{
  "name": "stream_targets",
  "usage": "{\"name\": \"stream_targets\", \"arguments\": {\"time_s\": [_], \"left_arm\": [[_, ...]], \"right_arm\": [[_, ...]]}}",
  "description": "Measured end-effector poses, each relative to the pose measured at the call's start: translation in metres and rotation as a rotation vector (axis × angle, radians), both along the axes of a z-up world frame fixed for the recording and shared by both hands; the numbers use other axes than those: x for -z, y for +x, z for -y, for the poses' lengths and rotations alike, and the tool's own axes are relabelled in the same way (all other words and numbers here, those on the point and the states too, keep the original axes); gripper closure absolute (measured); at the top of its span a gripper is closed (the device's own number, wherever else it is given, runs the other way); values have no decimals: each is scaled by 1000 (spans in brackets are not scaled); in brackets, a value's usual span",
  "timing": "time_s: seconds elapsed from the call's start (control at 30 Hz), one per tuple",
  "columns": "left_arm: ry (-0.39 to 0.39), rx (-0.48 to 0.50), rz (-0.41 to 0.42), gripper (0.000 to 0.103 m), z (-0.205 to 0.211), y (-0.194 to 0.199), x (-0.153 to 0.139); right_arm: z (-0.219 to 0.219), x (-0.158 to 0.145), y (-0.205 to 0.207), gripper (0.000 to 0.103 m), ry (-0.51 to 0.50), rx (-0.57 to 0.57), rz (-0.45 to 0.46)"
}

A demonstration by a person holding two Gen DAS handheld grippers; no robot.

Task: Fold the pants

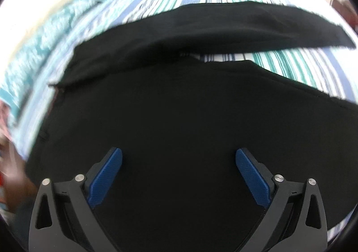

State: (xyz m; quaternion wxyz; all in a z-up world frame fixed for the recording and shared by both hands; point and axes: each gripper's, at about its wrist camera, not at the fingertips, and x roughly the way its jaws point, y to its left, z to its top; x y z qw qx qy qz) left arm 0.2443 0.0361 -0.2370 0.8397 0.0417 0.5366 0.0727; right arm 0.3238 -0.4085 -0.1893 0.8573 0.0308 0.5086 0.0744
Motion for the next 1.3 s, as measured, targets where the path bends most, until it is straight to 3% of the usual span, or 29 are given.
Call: {"name": "stream_targets", "arguments": {"time_s": [0.07,0.13,0.23,0.27,0.37,0.47,0.53,0.6,0.67,0.7,0.73,0.83,0.9,0.97,1.07,1.1,1.17,1.23,1.27,1.3], "left_arm": [[-36,-28,-7,0,-13,0,2],[-41,-60,-12,0,-26,1,1],[-23,-170,-30,1,-50,4,-4],[-27,-199,-23,2,-58,5,-9],[-38,-188,62,2,-75,26,-33],[-21,-117,143,2,-82,76,-58],[25,-106,143,2,-92,114,-60],[64,-173,45,2,-114,150,-38],[98,-271,-108,1,-148,175,1],[90,-302,-133,0,-164,179,13],[19,-316,-87,0,-182,178,14],[-38,-401,-67,0,-218,183,7],[-9,-452,-42,2,-226,181,-8],[-15,-406,-1,2,-224,168,-21],[-125,-202,3,2,-190,146,-28],[-117,-137,1,2,-174,139,-28],[-19,-42,-9,2,-139,126,-18],[81,-48,2,2,-118,115,-10],[71,-53,13,2,-111,109,-8],[-11,-25,29,2,-104,102,-7]], "right_arm": [[14,26,-13,3,-97,11,-65],[56,34,-17,0,-214,107,-52],[141,31,-20,0,-199,342,-51],[159,23,-22,6,-204,426,-49],[158,-7,-31,5,-163,507,16],[127,-14,-51,4,-141,455,59],[102,-3,-54,4,-154,412,48],[87,11,-59,4,-148,387,8],[83,22,-58,4,-160,372,-10],[78,22,-56,4,-173,357,-11],[74,23,-55,4,-188,343,-12],[71,25,-56,4,-222,319,-12],[68,25,-60,4,-228,315,-10],[65,25,-60,4,-241,309,-6],[56,22,-56,4,-243,285,5],[49,21,-54,4,-236,272,12],[35,17,-53,4,-222,245,30],[23,17,-52,4,-202,219,25],[17,18,-53,4,-196,209,24],[12,18,-54,4,-188,192,23]]}}
